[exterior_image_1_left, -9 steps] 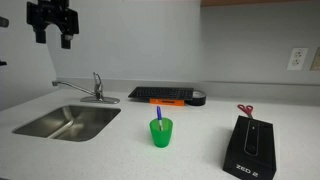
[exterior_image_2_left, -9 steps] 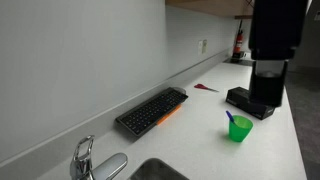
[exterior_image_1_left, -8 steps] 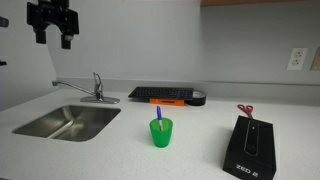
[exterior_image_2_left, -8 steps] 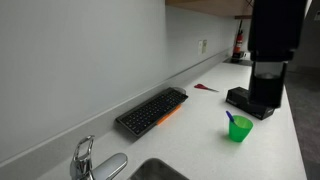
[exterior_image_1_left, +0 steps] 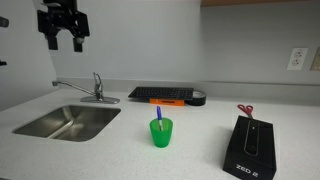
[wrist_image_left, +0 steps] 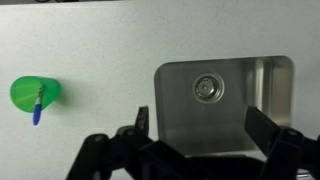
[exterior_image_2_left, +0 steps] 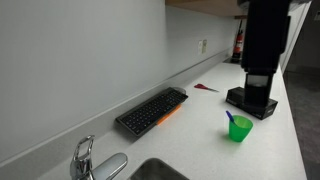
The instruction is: Pick up the pen from the green cup and put it on the table.
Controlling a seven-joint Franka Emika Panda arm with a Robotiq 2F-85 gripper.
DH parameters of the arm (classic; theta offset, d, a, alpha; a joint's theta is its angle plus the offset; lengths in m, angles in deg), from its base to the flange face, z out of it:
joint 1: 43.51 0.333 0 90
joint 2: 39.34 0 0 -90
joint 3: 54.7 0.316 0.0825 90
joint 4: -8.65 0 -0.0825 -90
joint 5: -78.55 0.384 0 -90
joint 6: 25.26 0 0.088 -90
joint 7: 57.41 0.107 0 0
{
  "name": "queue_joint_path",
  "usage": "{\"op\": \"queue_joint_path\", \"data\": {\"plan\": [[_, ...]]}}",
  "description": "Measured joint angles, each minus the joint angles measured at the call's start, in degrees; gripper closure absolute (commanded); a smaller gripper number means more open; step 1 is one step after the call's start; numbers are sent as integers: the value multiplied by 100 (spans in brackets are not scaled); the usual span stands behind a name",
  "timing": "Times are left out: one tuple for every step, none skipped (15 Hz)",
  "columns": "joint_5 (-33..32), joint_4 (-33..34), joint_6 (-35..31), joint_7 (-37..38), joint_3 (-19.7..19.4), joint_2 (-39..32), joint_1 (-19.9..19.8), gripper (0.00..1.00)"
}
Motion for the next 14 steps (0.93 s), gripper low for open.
{"op": "queue_joint_path", "data": {"plan": [[-217, -39, 0, 0, -35, -36, -48, 0], [-418, -98, 0, -9, -89, -79, -113, 0], [-560, -156, 0, -49, -158, -131, -185, 0], [-678, -214, -24, -126, -256, -196, -260, 0], [-760, -274, -85, -228, -366, -270, -340, 0], [-777, -333, -213, -340, -489, -354, -422, 0], [-777, -392, -361, -465, -621, -442, -504, 0], [-774, -442, -506, -589, -750, -535, -579, 0], [-729, -474, -636, -690, -866, -620, -644, 0], [-655, -489, -701, -792, -972, -697, -700, 0], [-646, -489, -704, -831, -1021, -746, -731, 0], [-649, -490, -704, -831, -1022, -767, -737, 0], [-649, -489, -704, -830, -998, -765, -735, 0], [-649, -488, -704, -826, -962, -763, -729, 0]]}}
